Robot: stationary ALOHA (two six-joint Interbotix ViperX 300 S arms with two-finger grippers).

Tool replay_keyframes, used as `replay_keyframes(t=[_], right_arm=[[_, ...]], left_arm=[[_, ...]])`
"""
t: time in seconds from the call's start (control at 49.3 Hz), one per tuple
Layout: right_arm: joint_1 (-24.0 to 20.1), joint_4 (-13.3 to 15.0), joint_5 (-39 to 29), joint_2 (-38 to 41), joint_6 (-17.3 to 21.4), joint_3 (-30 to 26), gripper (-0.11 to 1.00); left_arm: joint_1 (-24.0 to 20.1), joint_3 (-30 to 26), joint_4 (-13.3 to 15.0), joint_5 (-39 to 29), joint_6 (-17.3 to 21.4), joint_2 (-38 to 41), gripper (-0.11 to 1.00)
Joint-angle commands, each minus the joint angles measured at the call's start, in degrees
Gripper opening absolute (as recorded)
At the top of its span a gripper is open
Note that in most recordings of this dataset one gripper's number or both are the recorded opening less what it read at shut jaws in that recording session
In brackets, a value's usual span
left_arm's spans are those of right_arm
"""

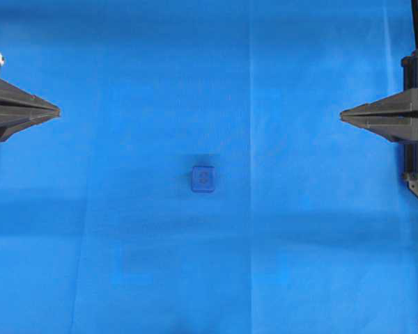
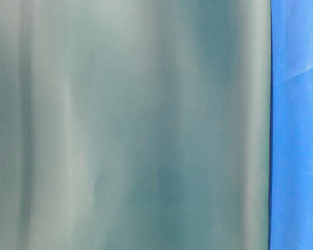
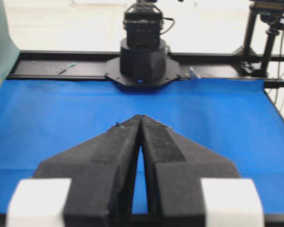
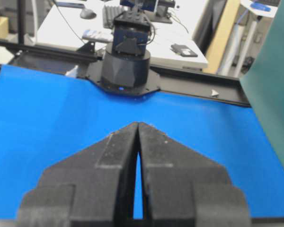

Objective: Handover the blue block to the right arm after grasping it with the left arm, then place it in the designated position.
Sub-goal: 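Open the left gripper and move it toward the blue cube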

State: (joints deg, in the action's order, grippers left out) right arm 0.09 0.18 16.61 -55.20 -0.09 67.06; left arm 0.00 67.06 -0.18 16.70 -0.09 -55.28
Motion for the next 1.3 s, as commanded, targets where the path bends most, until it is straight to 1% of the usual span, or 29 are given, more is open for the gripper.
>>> replay_keyframes(t=[0.0,0.101,0.264,0.69,0.751,0.791,0.852,0.974,1.035,1.075,1.116,1.136,1.278], right_arm=[[0.18,-0.18,0.35,0.70,0.26,-1.32,0.01],[0.18,-0.09,-1.23,0.97,0.18,-2.11,-0.02],[0.18,0.00,-3.52,1.05,0.09,-2.64,-0.02],[0.26,-0.09,-3.96,1.05,0.35,-2.81,-0.01],[0.26,-0.26,-3.96,1.14,0.44,-2.81,0.05],[0.26,-0.35,-3.96,1.23,0.62,-2.81,0.13],[0.35,-0.35,-3.96,1.32,0.62,-2.81,0.27],[0.44,-0.35,-4.04,1.32,0.44,-2.90,0.65],[0.70,-0.35,-4.04,1.41,0.53,-2.90,0.81],[0.97,-0.35,-4.04,1.41,0.53,-2.90,0.90],[1.14,-0.35,-4.04,1.41,0.53,-2.90,0.96],[1.23,-0.35,-4.04,1.41,0.53,-2.90,0.96],[1.49,-0.35,-4.04,1.41,0.53,-2.90,0.97]], left_arm=[[0.18,-0.62,-0.26,-0.44,-0.35,0.18,0.00],[0.18,-0.79,-0.35,-0.79,0.00,0.18,0.00],[0.18,-0.70,-0.62,-1.67,0.35,0.26,0.00],[0.18,-0.70,-0.53,-2.11,-0.26,0.44,0.00],[0.18,-0.70,-0.62,-2.20,-0.35,0.44,0.03],[0.18,-0.70,-0.62,-2.20,-0.53,0.44,0.10],[0.18,-0.70,-0.53,-2.29,-0.62,0.44,0.26],[0.18,-0.70,-0.62,-2.29,-0.53,0.18,0.64],[0.18,-0.70,-0.62,-2.29,-0.62,0.00,0.80],[0.26,-0.70,-0.53,-2.29,-0.70,-0.09,0.87],[0.18,-0.70,-0.62,-2.37,-0.70,0.00,0.92],[0.18,-0.70,-0.62,-2.37,-0.70,-0.09,0.93],[0.18,-0.70,-0.62,-2.55,-0.62,0.00,0.92]])
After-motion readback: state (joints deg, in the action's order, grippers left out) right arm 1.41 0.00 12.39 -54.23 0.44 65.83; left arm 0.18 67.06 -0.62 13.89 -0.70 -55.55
